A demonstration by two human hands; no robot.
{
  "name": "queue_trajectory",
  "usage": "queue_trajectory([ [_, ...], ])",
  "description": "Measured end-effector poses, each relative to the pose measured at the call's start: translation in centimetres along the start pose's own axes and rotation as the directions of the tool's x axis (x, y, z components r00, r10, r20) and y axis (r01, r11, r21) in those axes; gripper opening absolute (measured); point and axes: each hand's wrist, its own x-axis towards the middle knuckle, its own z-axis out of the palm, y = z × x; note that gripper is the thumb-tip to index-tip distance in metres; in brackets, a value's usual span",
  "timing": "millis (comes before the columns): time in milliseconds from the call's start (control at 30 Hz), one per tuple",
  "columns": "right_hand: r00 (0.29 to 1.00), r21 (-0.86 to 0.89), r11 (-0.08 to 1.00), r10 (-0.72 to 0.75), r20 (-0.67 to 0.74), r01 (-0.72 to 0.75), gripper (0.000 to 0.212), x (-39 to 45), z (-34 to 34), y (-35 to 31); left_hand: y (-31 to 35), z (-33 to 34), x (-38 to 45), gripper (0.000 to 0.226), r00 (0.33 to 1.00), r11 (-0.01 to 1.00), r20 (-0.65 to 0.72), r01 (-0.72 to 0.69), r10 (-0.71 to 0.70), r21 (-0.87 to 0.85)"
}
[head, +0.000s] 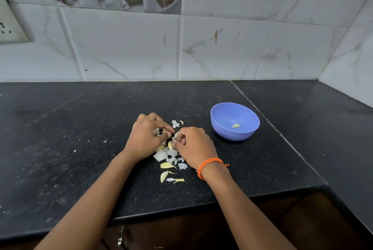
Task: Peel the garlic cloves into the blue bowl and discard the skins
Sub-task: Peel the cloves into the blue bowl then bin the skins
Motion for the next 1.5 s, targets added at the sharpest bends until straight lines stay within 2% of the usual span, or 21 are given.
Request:
queue_trajectory([
  [167,1.000,0.012,1.000,-0.010,-0.025,0.010,0.011,0.1,-0.1,0.4,0.3,0.0,-0.2,0.021,0.999,1.000,-0.031,-0.011,0.010,-0.023],
  [300,0.991,0.238,0.971,0.005,-0.132,0.027,0.010,0.3,-0.5,1.2,1.1,-0.5,-0.3,0.011,0.998,0.988,-0.050,-0.049,0.042,-0.144],
  [400,0.973,0.306,0.945,-0.040,-0.227,0.111,0.002,0.2,-0.3,1.9,2.1,-0.6,-0.6,0.010,0.996,0.972,0.005,-0.091,0.094,-0.215],
  [567,0.937,0.314,0.922,-0.120,-0.328,0.228,0.013,-0.4,0.2,2.4,2.4,-0.4,-0.8,0.011,0.999,0.972,0.035,-0.020,0.029,-0.236],
  [667,0.932,0.387,0.888,-0.108,-0.346,0.247,0.013,-0.4,0.8,2.6,2.3,-0.4,-0.7,0.008,0.999,0.960,0.053,0.004,0.011,-0.281],
  [833,0.945,0.566,0.784,-0.077,-0.318,0.255,0.013,-0.4,0.7,2.8,2.0,-0.5,-0.6,0.009,0.992,0.930,0.083,-0.063,0.099,-0.362],
  [1000,0.961,0.670,0.706,-0.058,-0.270,0.230,0.014,-0.4,0.3,3.0,2.0,-0.5,-0.5,0.013,0.986,0.885,0.120,-0.052,0.120,-0.462],
  [1167,0.958,0.729,0.644,-0.027,-0.284,0.234,0.011,-0.7,-0.1,3.1,1.5,-0.5,-0.4,0.011,0.993,0.929,0.089,-0.036,0.074,-0.369],
  [1367,0.947,0.672,0.707,0.010,-0.320,0.220,0.018,-0.8,0.2,2.9,1.7,-0.4,-0.4,0.025,0.998,0.971,-0.035,-0.058,0.051,-0.233],
  [1500,0.937,0.642,0.734,0.021,-0.348,0.221,0.024,-0.8,0.2,3.0,1.7,-0.3,-0.5,0.018,0.998,0.986,-0.036,-0.053,0.047,-0.161],
])
